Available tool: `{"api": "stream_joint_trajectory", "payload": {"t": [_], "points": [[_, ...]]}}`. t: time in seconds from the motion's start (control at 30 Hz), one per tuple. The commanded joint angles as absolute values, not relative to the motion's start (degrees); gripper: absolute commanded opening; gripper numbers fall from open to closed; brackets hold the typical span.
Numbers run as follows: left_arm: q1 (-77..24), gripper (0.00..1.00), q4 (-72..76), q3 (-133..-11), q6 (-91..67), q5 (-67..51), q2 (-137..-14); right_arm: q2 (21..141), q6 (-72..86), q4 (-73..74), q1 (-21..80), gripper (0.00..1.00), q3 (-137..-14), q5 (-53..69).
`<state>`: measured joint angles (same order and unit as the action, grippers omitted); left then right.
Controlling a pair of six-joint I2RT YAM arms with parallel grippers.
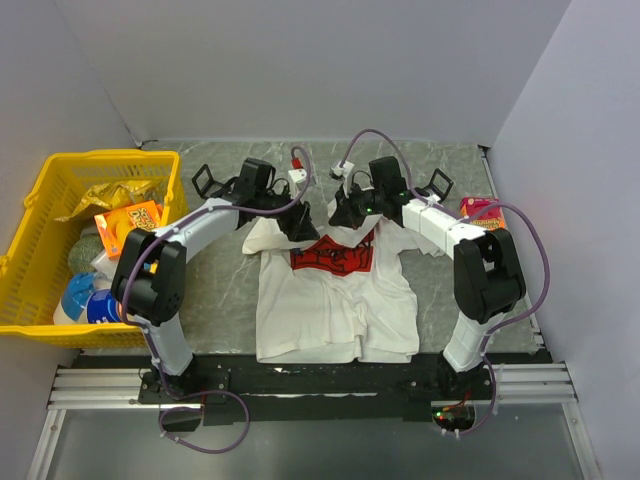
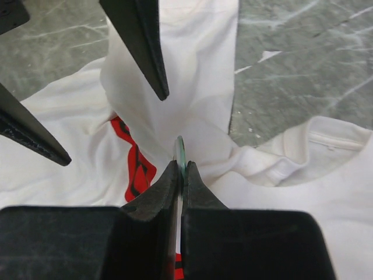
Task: Remove the brooch from the garment
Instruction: Open the brooch on the clothes.
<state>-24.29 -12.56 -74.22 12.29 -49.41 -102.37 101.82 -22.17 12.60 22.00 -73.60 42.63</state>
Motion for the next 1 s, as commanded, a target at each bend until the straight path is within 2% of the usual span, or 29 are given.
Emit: {"api": "stream_joint_trajectory", "payload": {"t": [0.0,0.27,0.6,0.73,0.97], "points": [[-25.6,0.80,-9.6,-73.9,12.7,-45.0,-98.8,99.2,-20.3,8.4,22.2,0.00,-73.7,36.5],[-33.0,0.77,-10.5,-73.0,16.8,-33.8,-98.6,99.6,-19.6,7.6,22.1,0.00,-73.7,34.3],[-36.4,0.67,-5.4,-72.9,11.0,-22.3,-101.8,99.4,-17.4,6.7,20.0,0.00,-73.2,35.5],[-37.3,0.60,-3.3,-72.4,9.6,-18.8,-102.9,99.6,-17.1,7.3,19.7,0.00,-73.6,36.7],[-38.8,0.58,-1.5,-71.4,9.8,-17.8,-104.5,99.9,-16.9,8.5,19.6,0.00,-74.4,38.8]]}}
